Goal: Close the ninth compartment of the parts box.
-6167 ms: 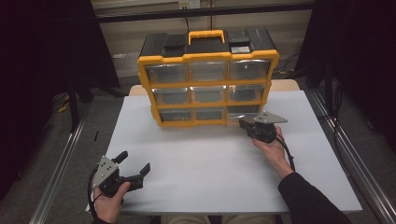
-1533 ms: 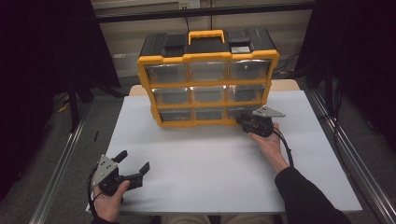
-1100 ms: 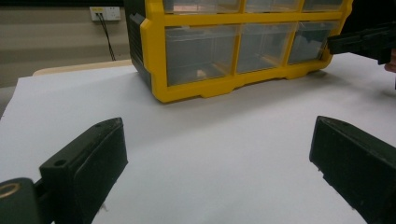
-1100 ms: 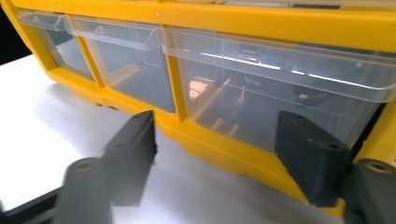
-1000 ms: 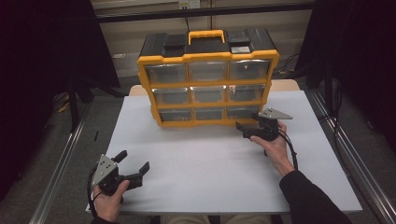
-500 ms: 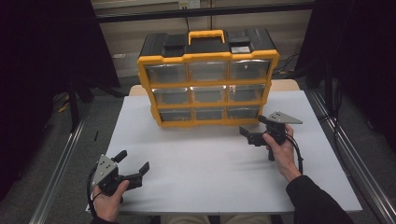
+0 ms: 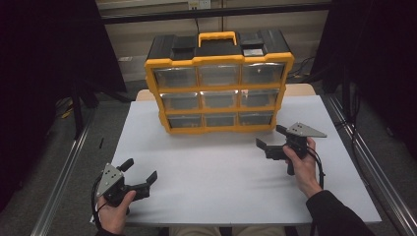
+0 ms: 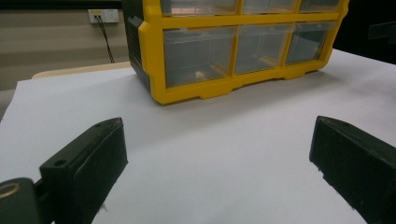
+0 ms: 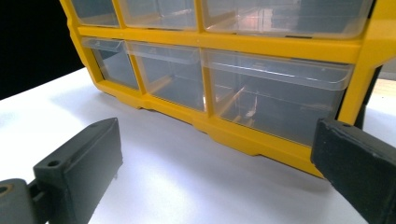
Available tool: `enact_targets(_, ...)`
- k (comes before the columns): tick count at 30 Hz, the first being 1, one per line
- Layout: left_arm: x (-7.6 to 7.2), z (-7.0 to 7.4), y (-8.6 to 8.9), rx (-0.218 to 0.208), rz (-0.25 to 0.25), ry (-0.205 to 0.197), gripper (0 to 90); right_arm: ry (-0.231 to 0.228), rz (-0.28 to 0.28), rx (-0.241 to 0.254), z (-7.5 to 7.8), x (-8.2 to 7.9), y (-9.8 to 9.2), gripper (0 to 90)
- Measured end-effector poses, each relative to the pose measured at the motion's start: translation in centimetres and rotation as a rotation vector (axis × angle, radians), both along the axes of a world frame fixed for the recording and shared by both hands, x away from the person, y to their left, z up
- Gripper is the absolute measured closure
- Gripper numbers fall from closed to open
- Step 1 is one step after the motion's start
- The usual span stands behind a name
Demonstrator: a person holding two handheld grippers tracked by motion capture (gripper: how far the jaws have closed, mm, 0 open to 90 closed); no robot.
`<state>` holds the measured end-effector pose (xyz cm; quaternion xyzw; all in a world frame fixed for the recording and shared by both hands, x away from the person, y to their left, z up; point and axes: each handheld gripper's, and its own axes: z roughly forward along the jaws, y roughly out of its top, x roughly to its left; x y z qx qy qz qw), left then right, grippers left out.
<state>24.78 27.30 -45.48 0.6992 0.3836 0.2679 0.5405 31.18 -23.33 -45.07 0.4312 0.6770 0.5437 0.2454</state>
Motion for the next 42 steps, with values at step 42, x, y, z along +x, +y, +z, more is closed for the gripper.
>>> enact_targets(42,-0.8,0.1,0.6,-0.022,0.022,-0.004,4.0,-0.066,-0.141,-0.042,0.0,-8.8,-5.8,1.7)
